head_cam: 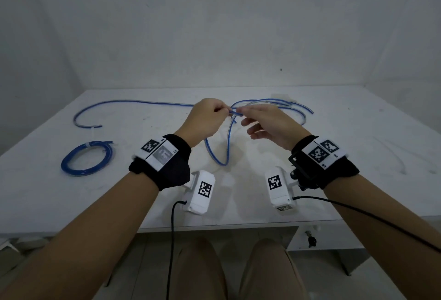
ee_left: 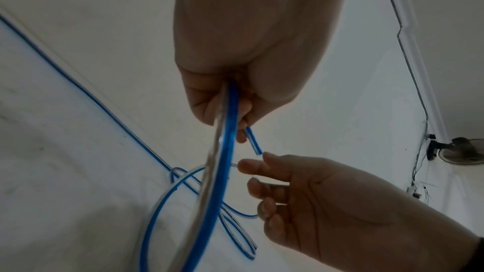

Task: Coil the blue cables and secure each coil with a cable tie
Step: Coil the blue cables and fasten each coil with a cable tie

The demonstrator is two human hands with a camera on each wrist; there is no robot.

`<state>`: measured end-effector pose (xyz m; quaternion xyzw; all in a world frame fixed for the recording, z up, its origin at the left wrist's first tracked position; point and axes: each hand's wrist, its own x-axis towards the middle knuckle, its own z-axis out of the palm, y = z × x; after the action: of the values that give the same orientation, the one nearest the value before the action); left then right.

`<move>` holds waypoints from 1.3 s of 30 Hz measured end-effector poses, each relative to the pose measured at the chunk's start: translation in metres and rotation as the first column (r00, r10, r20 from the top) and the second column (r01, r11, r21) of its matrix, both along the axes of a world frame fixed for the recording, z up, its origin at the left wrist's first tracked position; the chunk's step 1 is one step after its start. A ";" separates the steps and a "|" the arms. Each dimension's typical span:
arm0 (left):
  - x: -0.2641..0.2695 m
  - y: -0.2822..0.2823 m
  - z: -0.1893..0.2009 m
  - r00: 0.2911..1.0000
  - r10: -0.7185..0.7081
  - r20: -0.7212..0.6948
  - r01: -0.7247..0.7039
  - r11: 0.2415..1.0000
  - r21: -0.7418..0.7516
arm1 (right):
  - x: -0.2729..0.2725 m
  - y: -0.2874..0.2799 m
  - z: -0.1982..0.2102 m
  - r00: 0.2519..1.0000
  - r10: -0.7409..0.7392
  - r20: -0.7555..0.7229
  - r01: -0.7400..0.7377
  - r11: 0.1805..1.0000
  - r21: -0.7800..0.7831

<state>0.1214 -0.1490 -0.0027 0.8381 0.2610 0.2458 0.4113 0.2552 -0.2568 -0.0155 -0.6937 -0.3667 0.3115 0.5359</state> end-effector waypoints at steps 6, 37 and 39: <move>0.000 -0.003 0.002 0.998 -0.041 0.053 0.048 0.991 -0.122 | 0.006 0.002 0.014 0.971 0.028 0.238 -0.036 0.999 0.027; -0.008 0.008 0.018 0.997 -0.057 -0.043 0.041 0.953 -0.300 | 0.010 0.004 0.026 0.969 0.047 0.244 -0.055 0.998 0.025; -0.006 0.004 0.018 0.997 -0.070 -0.045 0.054 0.954 -0.294 | 0.007 0.005 0.028 0.961 0.092 0.260 -0.090 0.996 -0.017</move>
<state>0.1158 -0.1455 0.0150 0.7820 0.2792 0.1685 0.5311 0.2624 -0.2518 0.0121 -0.7124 -0.4647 0.2427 0.4665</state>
